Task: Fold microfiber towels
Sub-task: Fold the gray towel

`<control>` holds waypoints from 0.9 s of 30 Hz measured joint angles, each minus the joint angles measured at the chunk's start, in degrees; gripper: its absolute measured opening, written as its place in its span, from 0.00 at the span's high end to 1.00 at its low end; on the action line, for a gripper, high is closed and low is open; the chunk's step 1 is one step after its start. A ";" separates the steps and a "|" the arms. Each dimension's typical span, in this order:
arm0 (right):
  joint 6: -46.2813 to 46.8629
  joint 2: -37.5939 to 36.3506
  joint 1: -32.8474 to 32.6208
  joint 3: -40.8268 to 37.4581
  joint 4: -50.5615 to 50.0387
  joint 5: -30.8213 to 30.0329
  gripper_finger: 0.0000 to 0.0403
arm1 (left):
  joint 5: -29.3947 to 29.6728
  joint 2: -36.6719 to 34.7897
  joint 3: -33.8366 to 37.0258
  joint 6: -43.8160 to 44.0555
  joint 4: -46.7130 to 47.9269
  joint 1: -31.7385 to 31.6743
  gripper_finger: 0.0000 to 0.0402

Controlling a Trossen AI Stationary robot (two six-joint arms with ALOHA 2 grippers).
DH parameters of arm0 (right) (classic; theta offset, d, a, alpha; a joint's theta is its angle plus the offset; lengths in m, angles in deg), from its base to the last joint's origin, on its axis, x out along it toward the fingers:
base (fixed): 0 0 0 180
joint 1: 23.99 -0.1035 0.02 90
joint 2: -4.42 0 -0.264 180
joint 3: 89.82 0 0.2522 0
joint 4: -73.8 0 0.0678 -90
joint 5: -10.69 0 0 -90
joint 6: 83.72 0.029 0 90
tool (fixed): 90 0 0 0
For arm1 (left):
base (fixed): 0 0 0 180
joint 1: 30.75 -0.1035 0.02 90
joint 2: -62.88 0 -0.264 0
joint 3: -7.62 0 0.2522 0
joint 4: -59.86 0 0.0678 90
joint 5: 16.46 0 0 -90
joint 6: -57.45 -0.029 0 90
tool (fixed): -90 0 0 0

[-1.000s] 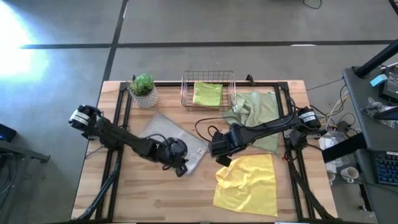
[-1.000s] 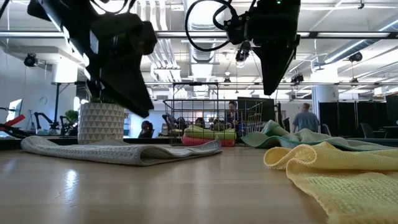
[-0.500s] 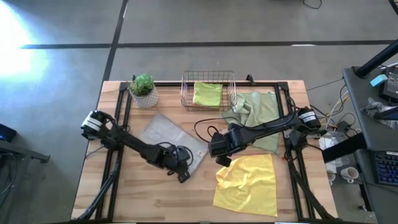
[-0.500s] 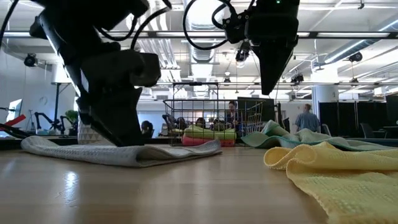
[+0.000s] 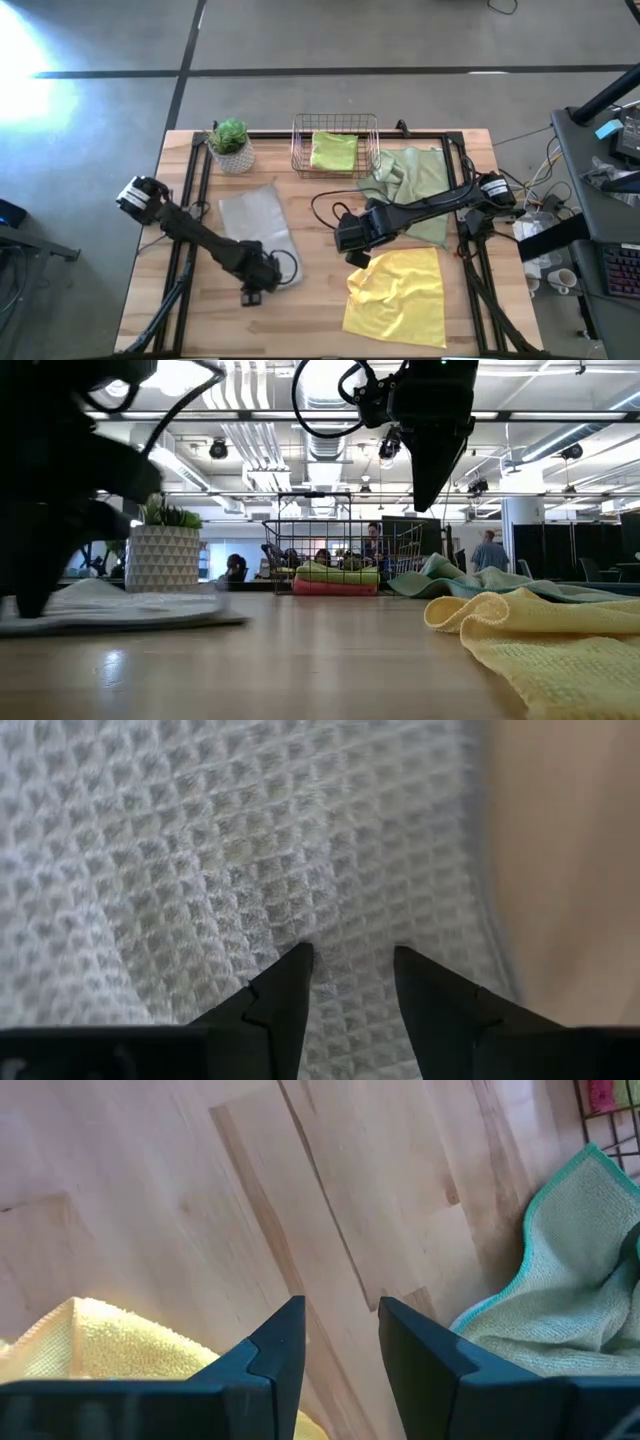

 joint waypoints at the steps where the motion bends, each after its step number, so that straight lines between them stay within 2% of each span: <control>1: 0.00 0.00 0.00 0.00 0.08 0.00 0.71 | -0.05 0.00 -0.56 -0.59 3.42 0.28 0.67; 6: -0.77 0.00 0.00 0.00 0.96 -0.02 0.71 | 1.60 0.10 -6.46 -0.87 18.10 1.28 0.67; 11: -5.43 0.00 0.00 0.00 6.86 -0.02 0.71 | 4.92 -1.55 -13.73 -0.07 26.09 4.56 0.67; 14: -7.62 0.00 -0.02 0.00 11.56 0.12 0.71 | 7.90 -2.86 -16.04 4.76 27.84 8.10 0.67; 22: -13.47 0.00 -0.02 0.00 22.49 0.66 0.71 | 16.67 -4.83 -15.63 17.78 27.60 21.61 0.67; 27: -17.18 0.02 -0.02 0.00 28.01 5.39 0.71 | 23.73 -4.39 -15.52 26.32 27.33 28.29 0.67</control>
